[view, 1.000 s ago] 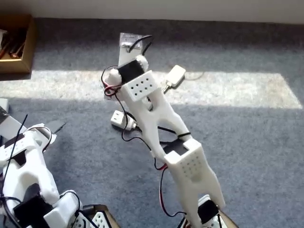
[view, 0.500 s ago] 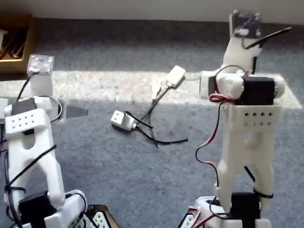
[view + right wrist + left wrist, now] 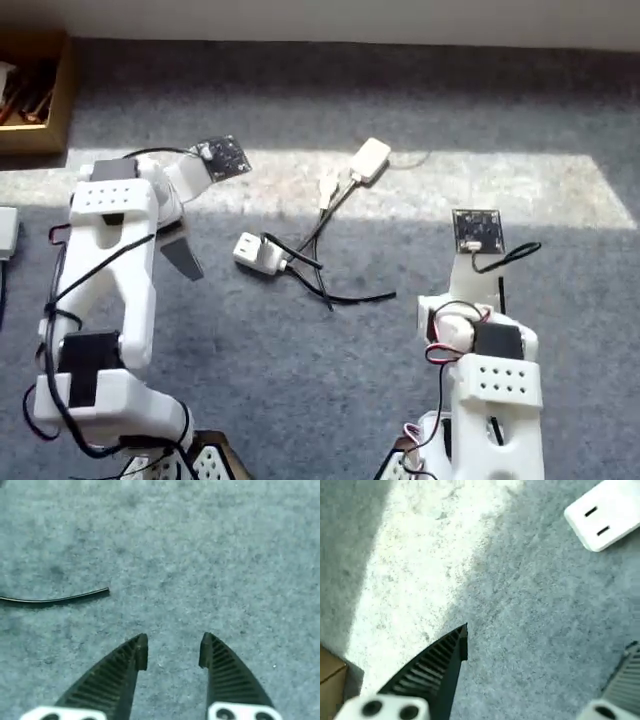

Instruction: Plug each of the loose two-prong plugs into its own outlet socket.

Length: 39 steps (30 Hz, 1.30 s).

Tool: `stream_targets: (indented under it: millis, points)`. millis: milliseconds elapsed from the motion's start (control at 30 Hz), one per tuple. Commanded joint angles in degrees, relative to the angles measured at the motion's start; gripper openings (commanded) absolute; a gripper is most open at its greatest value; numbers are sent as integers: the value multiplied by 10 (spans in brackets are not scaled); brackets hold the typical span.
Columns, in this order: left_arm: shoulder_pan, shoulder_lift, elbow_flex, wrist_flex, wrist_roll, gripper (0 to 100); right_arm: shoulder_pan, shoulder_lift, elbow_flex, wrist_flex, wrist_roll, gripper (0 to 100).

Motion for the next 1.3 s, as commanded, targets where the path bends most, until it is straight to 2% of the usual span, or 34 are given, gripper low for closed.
stream_targets:
  millis: [0, 233, 533, 600, 700, 833, 867, 1067, 1267]
  points:
    - [65, 29, -67, 14, -15, 447, 7, -14, 3, -13, 8, 166]
    - [167, 139, -139, 14, -15, 447, 7, 29, 22, -75, 5, 166]
    - [183, 292, -225, 18, -15, 442, 5, 59, 21, -76, 5, 166]
    - [178, 297, -228, 24, -15, 402, 5, 59, 21, -77, 5, 166]
    - [172, 297, -238, 56, -15, 248, 5, 59, 21, -77, 5, 166]
    - [153, 298, -251, 103, -16, 29, 5, 59, 21, -77, 5, 166]
    - [147, 298, -253, 110, -15, 0, 5, 59, 21, -78, 5, 166]
    - [75, 297, -320, 164, 46, 5, 4, 59, 26, -109, 4, 166]
    - [-88, 297, -489, 266, 185, 5, 4, 59, 27, -109, 4, 166]
